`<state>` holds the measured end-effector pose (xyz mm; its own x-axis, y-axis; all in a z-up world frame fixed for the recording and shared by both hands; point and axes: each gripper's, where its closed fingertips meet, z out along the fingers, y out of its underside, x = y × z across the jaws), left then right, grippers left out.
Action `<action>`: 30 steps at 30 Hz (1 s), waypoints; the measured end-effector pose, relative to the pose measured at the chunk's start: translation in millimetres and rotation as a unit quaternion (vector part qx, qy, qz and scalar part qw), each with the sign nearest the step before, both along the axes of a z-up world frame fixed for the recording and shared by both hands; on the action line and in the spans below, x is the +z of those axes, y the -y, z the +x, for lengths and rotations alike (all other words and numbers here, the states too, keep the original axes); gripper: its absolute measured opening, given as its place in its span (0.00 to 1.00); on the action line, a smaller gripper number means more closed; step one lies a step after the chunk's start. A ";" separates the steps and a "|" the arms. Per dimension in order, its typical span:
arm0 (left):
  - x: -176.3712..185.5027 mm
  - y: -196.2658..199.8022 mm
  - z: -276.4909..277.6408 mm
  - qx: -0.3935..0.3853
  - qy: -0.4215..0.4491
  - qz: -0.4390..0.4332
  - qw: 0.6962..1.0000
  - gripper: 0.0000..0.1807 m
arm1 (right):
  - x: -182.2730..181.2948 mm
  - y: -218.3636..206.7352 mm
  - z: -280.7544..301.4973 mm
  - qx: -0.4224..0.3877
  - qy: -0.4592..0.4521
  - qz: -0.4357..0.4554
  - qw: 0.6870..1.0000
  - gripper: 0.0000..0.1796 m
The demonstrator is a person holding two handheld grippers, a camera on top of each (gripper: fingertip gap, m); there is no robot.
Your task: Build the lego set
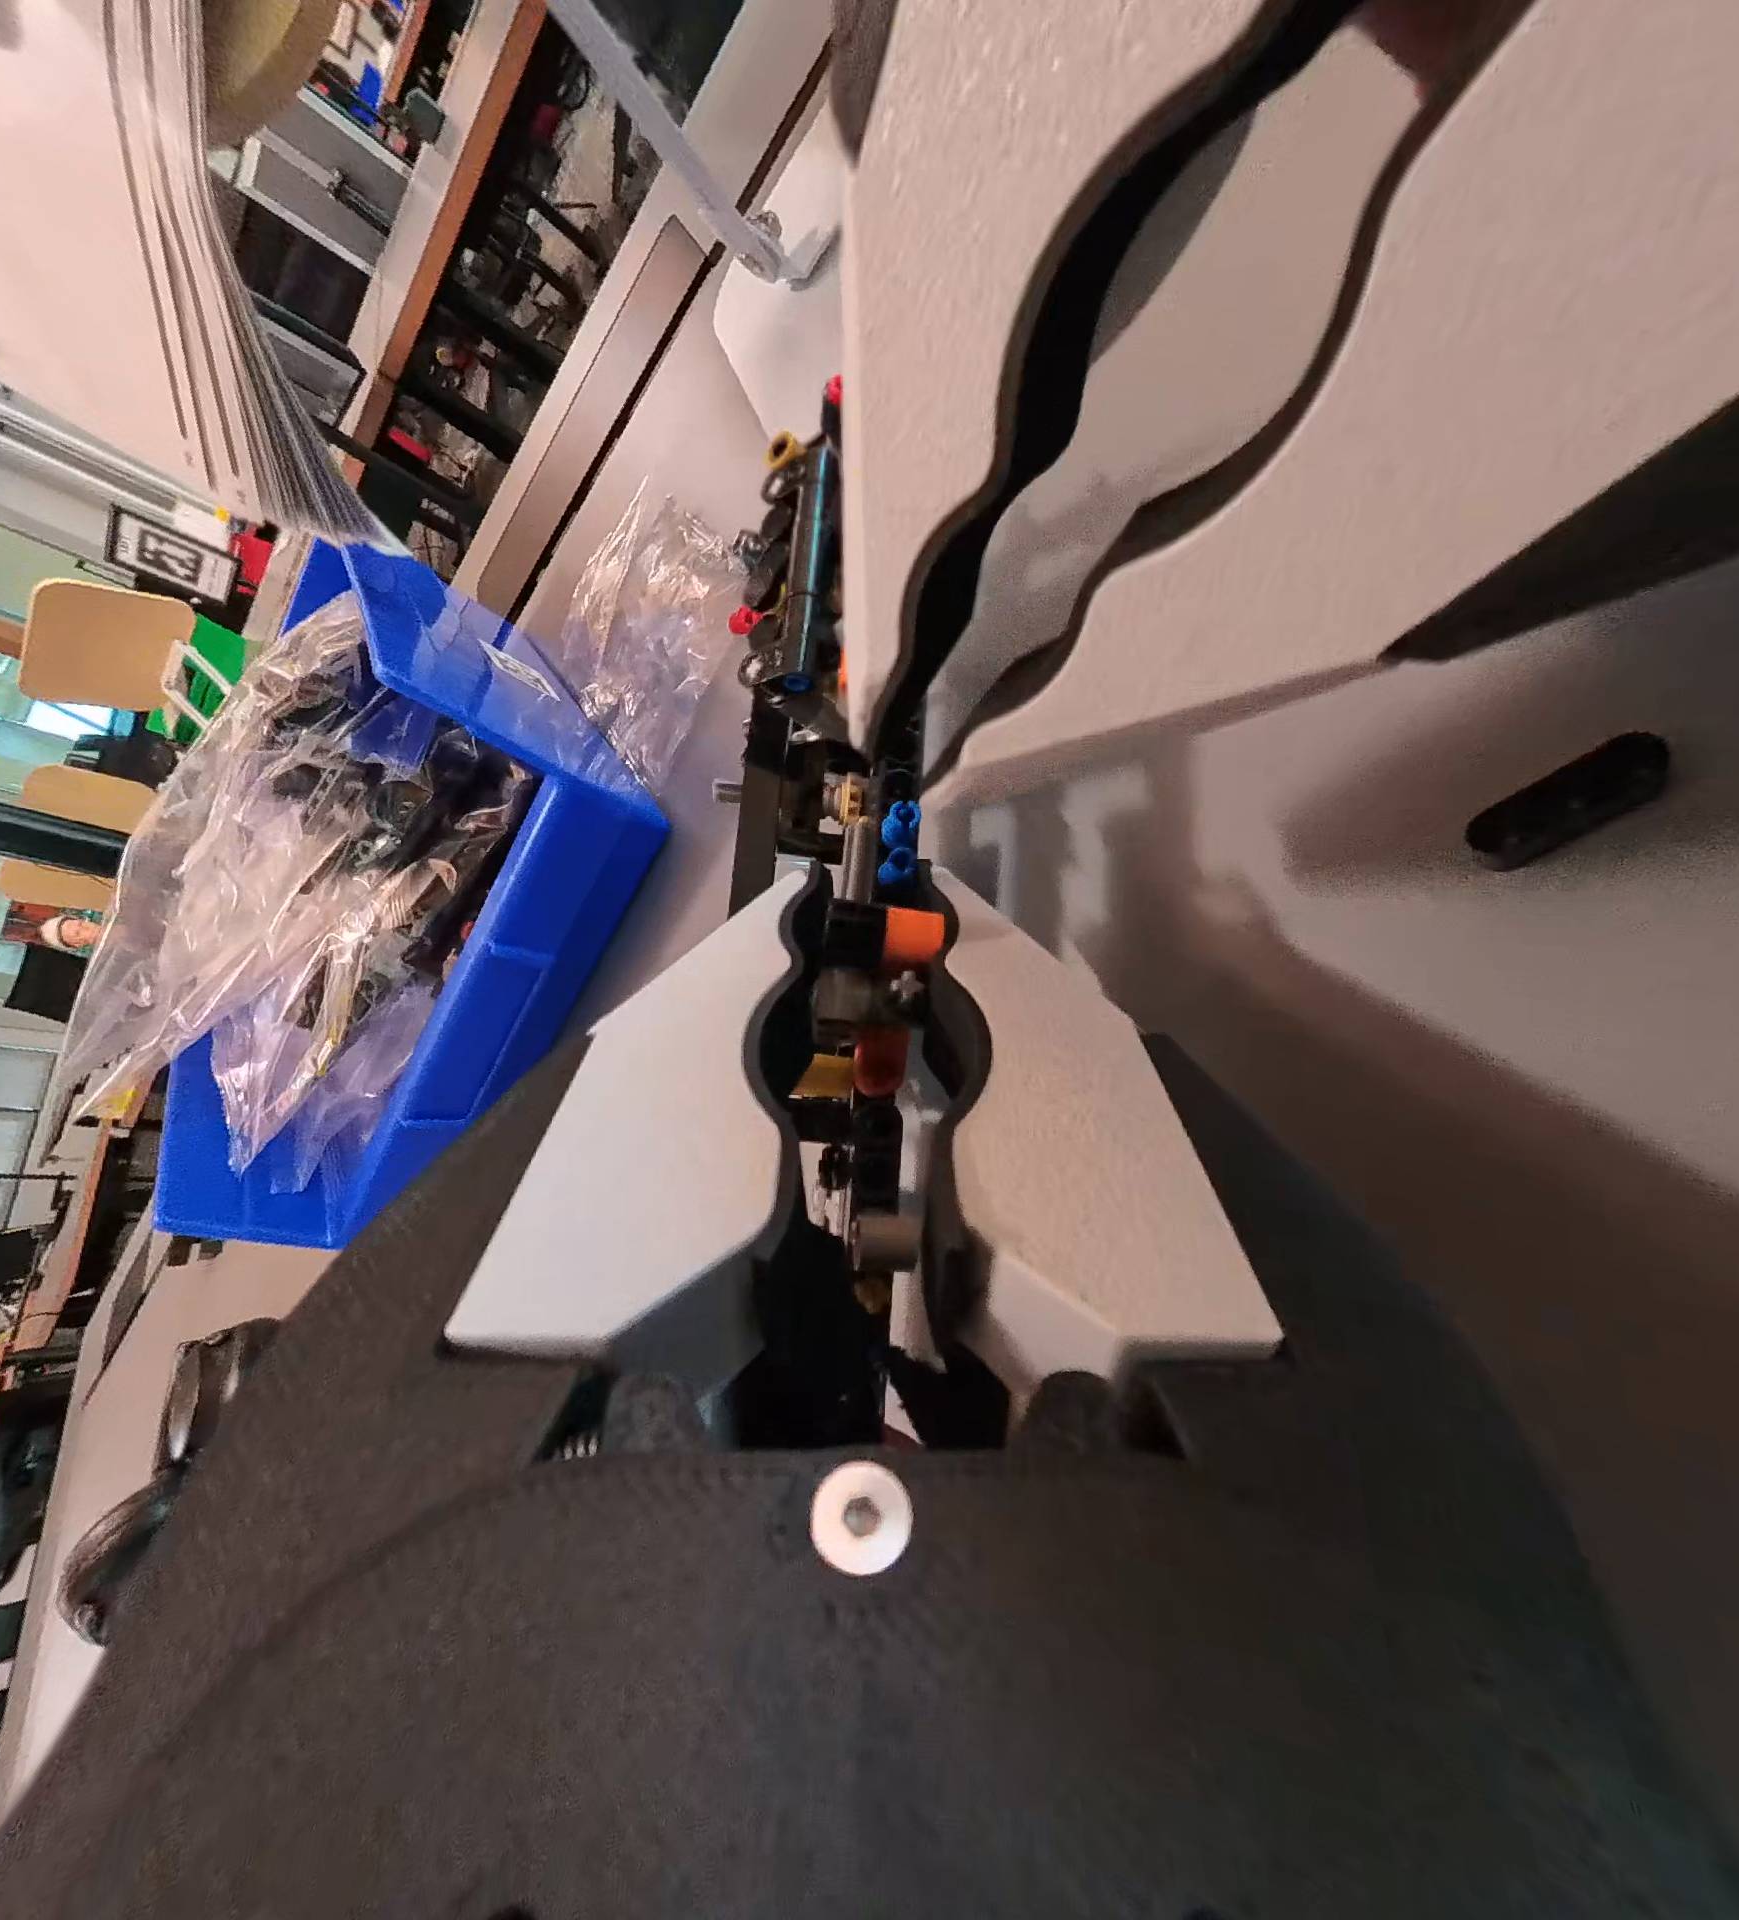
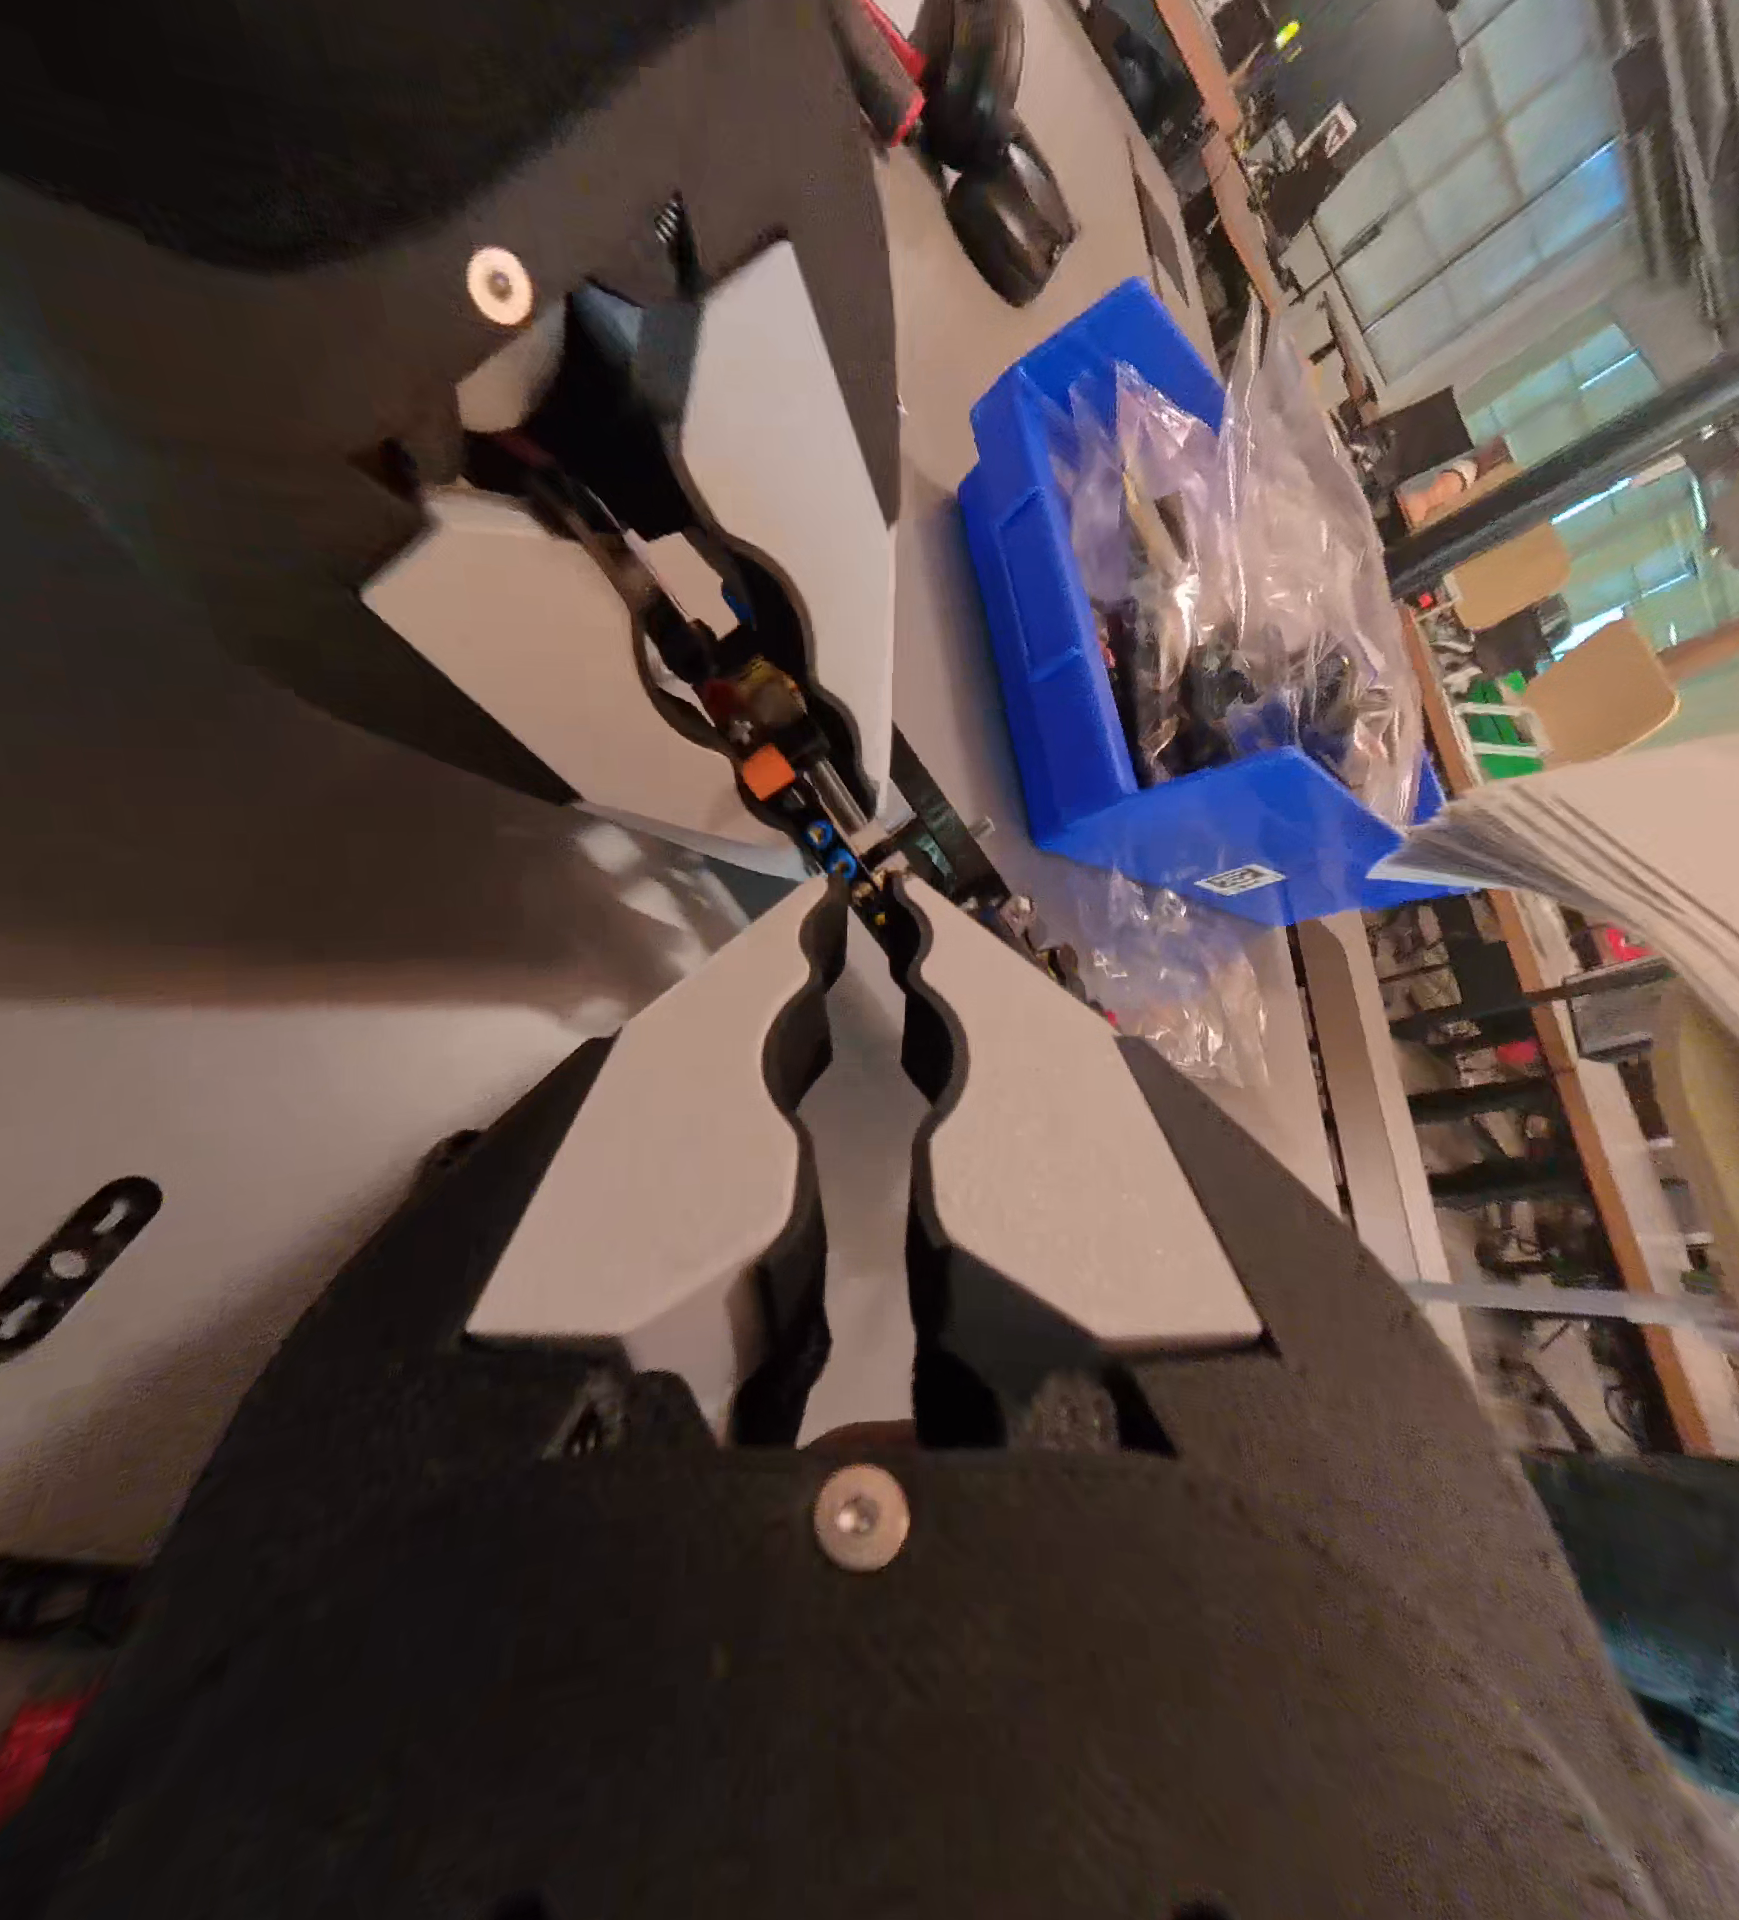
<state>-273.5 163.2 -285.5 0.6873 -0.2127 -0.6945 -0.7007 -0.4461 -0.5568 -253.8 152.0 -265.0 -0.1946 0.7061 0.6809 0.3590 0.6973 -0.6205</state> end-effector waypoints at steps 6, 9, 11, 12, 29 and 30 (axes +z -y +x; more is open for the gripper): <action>-0.3 0.1 3.5 -0.005 -0.001 -0.002 1.000 0.08 | -6.7 3.1 -4.7 0.022 0.017 0.045 0.999 0.01; -2.8 0.0 4.8 -0.009 0.002 -0.005 1.000 0.08 | -9.8 2.6 -3.9 0.027 0.027 0.038 0.999 0.00; -4.7 1.8 8.3 -0.021 0.013 -0.015 1.000 0.10 | -11.8 2.4 -2.7 0.027 0.028 0.042 0.998 0.00; -4.8 3.2 11.4 -0.033 0.022 -0.017 0.999 0.13 | -11.5 2.6 -2.2 0.028 0.026 0.043 0.998 0.00; -2.7 -2.9 -0.4 -0.035 0.321 -0.251 0.912 0.15 | -26.9 4.7 8.3 0.055 0.044 0.089 0.994 0.00; -8.1 -1.1 2.5 -0.037 0.325 -0.273 0.905 0.13 | -27.3 5.6 8.2 0.056 0.045 0.090 0.993 0.00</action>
